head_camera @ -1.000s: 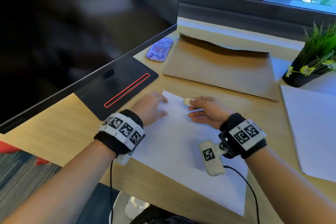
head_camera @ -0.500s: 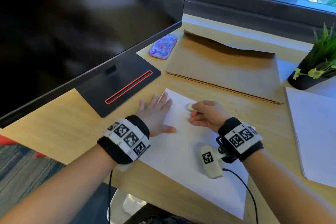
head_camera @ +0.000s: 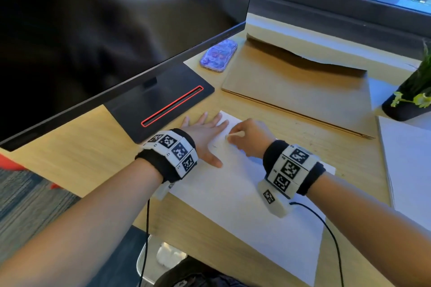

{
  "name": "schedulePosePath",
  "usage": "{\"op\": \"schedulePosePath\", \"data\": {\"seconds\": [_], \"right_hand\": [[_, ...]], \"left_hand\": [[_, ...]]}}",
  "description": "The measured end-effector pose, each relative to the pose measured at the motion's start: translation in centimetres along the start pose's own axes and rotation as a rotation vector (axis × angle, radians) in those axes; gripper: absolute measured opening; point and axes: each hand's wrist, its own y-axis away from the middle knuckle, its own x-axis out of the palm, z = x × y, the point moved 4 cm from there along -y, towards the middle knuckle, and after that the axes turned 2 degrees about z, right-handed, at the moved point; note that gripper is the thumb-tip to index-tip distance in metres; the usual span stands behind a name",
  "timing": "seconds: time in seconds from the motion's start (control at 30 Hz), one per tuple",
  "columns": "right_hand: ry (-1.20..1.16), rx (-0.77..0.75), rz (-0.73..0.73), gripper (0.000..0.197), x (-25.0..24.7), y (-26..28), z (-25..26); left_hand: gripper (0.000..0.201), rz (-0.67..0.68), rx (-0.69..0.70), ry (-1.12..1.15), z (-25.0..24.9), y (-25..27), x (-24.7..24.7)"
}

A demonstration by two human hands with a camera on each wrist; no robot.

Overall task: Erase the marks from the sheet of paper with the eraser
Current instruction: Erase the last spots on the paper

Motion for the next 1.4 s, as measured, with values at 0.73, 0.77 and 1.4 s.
{"op": "schedulePosePath", "data": {"seconds": [0.73, 0.77, 1.4], "right_hand": [[-0.136, 0.01, 0.149, 0.011, -0.1, 0.1, 0.0], [-0.087, -0.011, 0.216, 0.01, 0.3, 0.7, 0.0], [-0.167, 0.053, -0.022, 0.024, -1.3, -0.7, -0.7]], "left_hand": [[0.116, 0.012, -0.026, 0.039, 0.1, -0.2, 0.3], [0.115, 0.009, -0.026, 0.037, 0.0, -0.2, 0.3], [0.115, 0.027, -0.025, 0.015, 0.2, -0.5, 0.4]]}}
